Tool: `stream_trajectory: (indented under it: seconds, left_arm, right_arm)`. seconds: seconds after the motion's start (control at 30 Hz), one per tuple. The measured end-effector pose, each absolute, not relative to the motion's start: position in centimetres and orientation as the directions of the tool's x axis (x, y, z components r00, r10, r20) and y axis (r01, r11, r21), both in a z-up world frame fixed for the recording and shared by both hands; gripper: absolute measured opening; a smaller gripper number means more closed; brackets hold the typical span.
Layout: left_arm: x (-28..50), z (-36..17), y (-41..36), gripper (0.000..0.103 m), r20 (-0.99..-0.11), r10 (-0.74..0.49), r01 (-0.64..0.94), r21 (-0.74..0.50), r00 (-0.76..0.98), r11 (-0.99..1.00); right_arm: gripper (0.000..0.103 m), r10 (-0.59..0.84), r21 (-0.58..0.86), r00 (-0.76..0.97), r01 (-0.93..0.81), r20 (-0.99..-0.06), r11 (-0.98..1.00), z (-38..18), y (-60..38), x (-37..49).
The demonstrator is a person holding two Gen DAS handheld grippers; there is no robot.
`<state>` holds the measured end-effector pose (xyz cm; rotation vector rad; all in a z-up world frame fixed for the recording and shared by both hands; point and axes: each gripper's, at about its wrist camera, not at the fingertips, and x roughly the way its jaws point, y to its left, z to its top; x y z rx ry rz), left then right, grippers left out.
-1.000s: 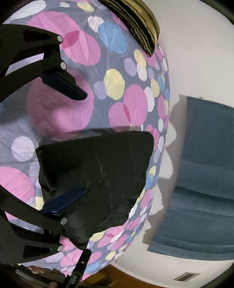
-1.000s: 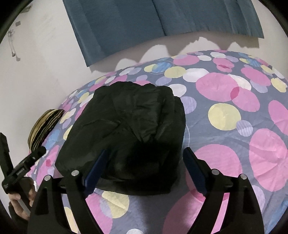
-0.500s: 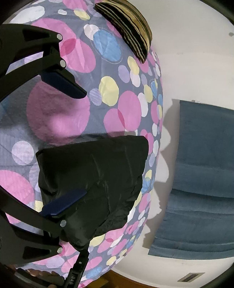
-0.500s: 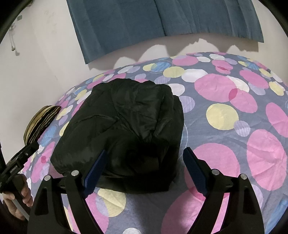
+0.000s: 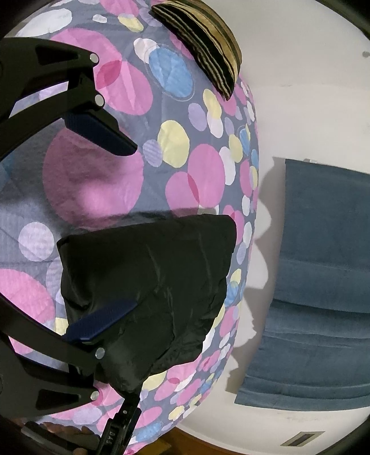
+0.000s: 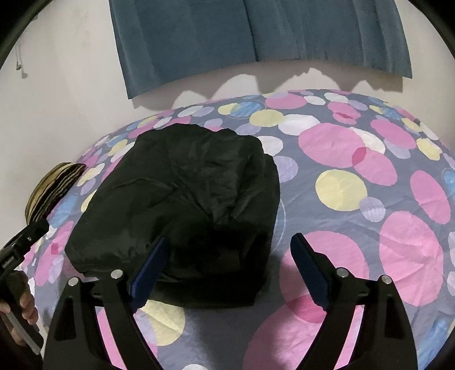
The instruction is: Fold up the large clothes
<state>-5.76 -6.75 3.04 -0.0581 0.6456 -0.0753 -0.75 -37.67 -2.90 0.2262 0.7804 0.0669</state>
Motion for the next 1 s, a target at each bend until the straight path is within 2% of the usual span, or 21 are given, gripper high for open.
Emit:
stream_trajectory:
  seconds: [1.0]
  left_arm:
    - [-5.8, 3.33, -7.47, 0.1, -0.61, -0.067, 0.046, -0.05, 0.79, 0.998]
  right_arm:
    - [0.087, 0.14, 0.222, 0.708, 0.024, -0.692, 0.975, -2.95, -37.52, -0.87]
